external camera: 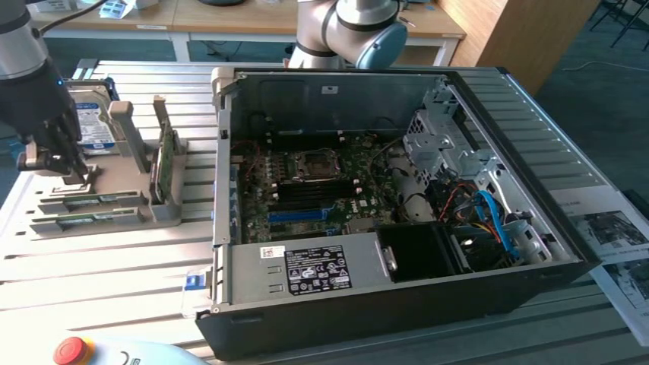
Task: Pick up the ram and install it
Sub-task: 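Pick up the ram and move it above insertion slot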
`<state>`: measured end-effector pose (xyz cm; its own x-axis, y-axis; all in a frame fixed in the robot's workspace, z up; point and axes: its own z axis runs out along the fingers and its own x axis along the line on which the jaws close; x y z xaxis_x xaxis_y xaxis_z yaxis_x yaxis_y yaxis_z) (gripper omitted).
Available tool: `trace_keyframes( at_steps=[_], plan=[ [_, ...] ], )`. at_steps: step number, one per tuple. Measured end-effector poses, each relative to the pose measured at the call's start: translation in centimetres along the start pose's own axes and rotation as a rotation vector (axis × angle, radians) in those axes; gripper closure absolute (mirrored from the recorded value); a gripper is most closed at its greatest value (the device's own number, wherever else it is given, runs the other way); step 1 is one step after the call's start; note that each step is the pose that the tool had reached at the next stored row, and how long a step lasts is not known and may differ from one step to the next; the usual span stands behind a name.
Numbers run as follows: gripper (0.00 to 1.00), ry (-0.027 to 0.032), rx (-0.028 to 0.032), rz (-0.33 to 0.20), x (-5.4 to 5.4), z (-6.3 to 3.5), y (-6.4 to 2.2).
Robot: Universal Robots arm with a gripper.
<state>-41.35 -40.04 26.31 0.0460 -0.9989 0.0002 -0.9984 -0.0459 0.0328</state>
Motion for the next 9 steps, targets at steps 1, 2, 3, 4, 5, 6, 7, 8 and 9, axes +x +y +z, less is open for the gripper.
trace_keyframes(
  at_steps=[1, 2, 3, 4, 5, 6, 7, 8, 9],
  plan=[
    [0.76, 0.0001, -0.0001, 0.000, 0.2, 0.00, 0.01],
    [0.76, 0.0001, -0.0001, 0.000, 0.4, -0.01, 0.02],
    [0.76, 0.0000, -0.0001, 0.000, 0.6, 0.00, 0.03],
    [0.76, 0.0001, -0.0001, 0.000, 0.7, -0.01, 0.03],
    [0.76, 0.0000, -0.0001, 0.000, 0.9, -0.01, 0.04],
    [0.76, 0.0001, -0.0001, 0.000, 1.1, 0.00, 0.05],
    [0.76, 0.0000, -0.0001, 0.000, 1.2, 0.00, 0.06],
    [0.76, -0.0001, 0.0000, 0.000, 1.4, 0.00, 0.06],
    [0.76, 0.0000, 0.0000, 0.000, 1.5, 0.00, 0.07]
  ],
)
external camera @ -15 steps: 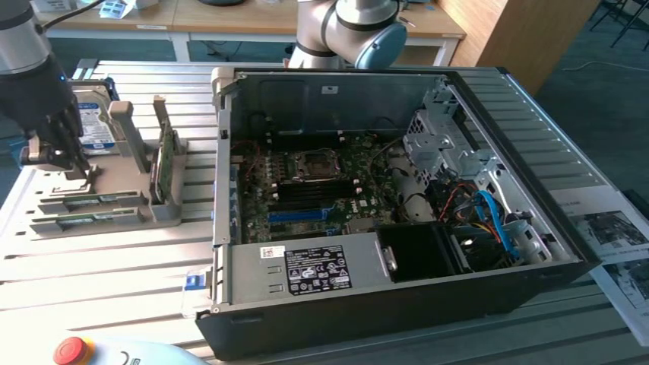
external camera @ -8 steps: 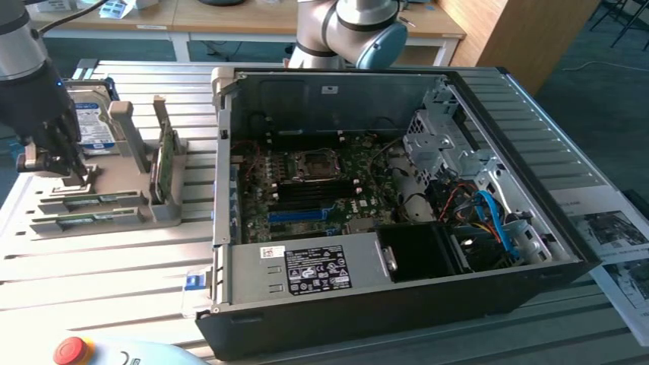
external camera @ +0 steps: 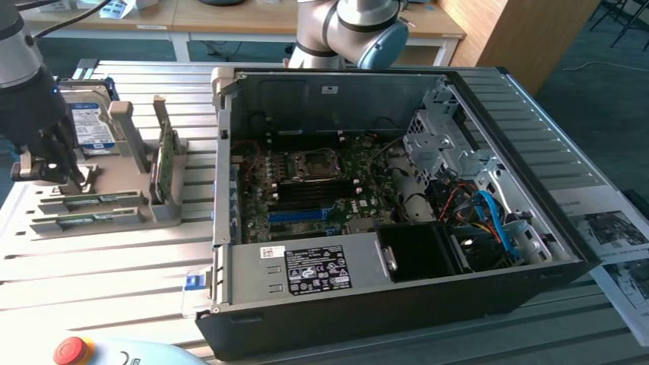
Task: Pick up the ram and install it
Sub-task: 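Pick up the ram and move it above insertion slot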
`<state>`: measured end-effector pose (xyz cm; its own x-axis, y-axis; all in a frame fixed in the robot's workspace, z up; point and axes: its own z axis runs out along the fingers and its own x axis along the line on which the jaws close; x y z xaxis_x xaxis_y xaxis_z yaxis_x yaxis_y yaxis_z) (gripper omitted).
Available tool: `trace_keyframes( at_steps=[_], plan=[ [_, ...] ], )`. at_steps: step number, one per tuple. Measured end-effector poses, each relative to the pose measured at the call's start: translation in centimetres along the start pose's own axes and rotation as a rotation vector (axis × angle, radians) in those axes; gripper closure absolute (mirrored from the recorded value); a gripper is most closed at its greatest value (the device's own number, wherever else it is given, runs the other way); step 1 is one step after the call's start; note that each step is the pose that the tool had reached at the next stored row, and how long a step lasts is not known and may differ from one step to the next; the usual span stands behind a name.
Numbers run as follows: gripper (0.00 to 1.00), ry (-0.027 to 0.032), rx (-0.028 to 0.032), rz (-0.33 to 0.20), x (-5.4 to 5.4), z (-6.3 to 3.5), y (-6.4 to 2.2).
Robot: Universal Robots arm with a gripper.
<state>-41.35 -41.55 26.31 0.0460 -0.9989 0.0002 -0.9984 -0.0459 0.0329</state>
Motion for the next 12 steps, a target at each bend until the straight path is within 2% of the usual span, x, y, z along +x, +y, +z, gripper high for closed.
trace_keyframes(
  at_steps=[6, 12],
  plan=[
    [0.76, -0.0001, 0.0000, 0.000, 0.14, 0.01, 0.01],
    [0.76, 0.0000, 0.0000, 0.000, 0.15, 0.58, -0.01]
  ],
)
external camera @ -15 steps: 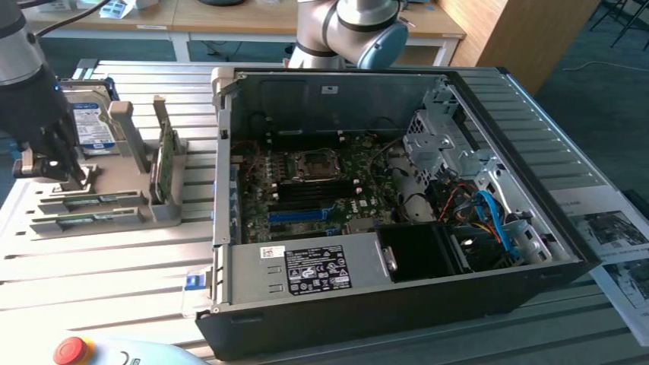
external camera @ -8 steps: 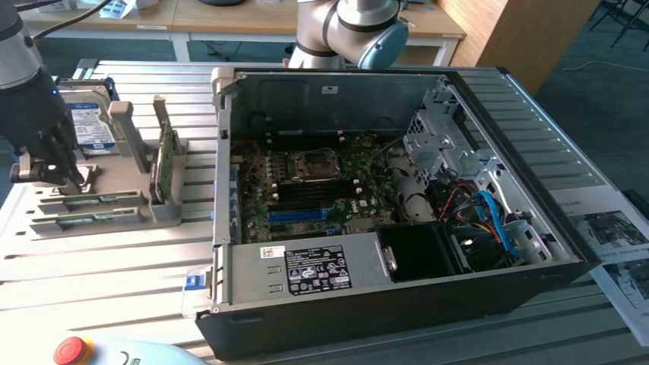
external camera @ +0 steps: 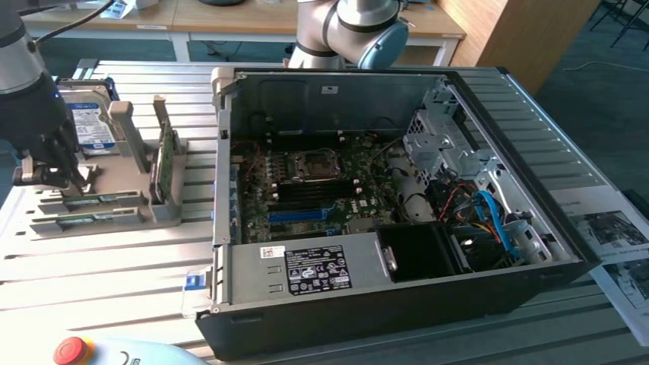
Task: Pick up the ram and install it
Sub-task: 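Pick up the ram and move it above insertion slot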
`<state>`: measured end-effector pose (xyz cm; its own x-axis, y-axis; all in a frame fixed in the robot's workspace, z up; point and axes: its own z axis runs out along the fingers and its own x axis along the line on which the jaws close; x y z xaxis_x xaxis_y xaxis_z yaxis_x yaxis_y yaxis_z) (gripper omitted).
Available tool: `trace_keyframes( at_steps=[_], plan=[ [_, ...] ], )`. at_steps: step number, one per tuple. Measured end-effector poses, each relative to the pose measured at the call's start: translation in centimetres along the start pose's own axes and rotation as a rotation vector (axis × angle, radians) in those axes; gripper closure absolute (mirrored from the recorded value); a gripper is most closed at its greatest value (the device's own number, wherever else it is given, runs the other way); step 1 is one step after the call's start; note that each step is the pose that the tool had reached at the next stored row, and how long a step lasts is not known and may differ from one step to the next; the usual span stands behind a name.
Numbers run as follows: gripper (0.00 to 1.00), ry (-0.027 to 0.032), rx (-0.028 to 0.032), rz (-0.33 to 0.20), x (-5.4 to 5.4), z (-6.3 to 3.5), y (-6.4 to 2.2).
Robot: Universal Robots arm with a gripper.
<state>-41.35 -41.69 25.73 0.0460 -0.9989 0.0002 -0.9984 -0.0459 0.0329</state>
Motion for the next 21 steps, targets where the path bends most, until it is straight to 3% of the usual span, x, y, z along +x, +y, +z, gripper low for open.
trace_keyframes(
  at_steps=[21],
  plan=[
    [0.76, 0.0000, 0.0000, 0.000, 0.0, 3.02, -0.10]
  ],
)
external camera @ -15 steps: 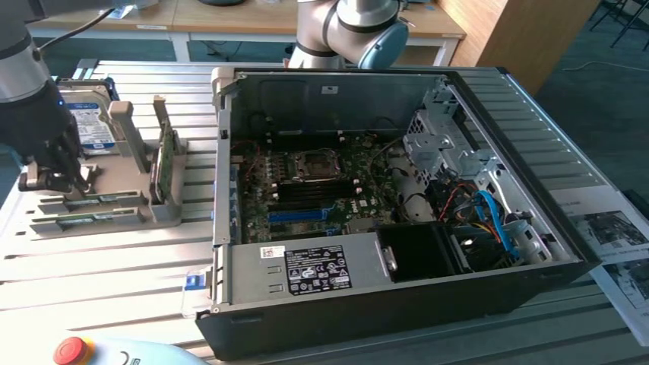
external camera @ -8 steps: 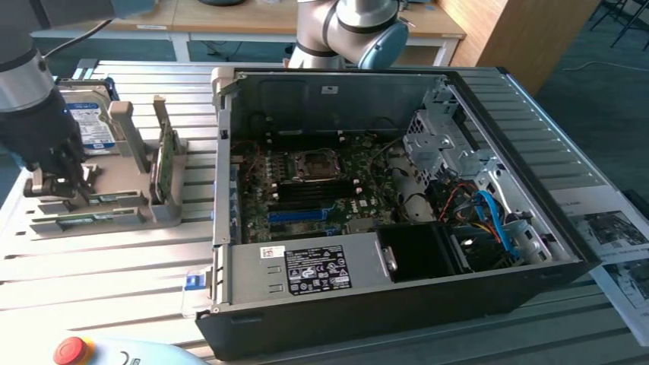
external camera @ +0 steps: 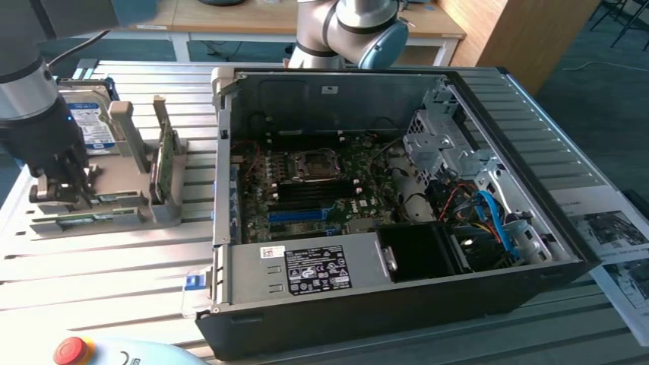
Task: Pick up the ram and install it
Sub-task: 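Pick up the ram and move it above insertion slot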
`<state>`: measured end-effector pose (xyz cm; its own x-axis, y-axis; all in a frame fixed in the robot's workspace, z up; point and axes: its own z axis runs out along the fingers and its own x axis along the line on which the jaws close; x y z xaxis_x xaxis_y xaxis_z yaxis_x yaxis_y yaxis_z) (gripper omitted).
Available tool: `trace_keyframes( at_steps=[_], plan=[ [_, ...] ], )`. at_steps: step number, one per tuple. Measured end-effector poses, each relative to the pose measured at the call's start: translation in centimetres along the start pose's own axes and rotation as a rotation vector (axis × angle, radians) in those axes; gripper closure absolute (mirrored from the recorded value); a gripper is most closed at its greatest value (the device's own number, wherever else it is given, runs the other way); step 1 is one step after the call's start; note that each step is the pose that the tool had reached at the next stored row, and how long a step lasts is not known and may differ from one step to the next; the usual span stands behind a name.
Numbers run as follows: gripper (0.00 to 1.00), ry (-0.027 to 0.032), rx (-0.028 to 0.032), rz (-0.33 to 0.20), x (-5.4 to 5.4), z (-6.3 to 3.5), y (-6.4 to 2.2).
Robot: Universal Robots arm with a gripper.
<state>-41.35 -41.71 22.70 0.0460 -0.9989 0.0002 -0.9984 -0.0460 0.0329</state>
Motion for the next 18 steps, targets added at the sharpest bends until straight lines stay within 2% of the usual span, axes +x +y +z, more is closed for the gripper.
trace_keyframes(
  at_steps=[8, 18],
  plan=[
    [0.76, -0.0001, 0.0001, 0.000, 0.02, 0.11, -0.02],
    [0.76, -0.0001, -0.0011, 0.000, 0.32, 0.08, -0.48]
  ],
)
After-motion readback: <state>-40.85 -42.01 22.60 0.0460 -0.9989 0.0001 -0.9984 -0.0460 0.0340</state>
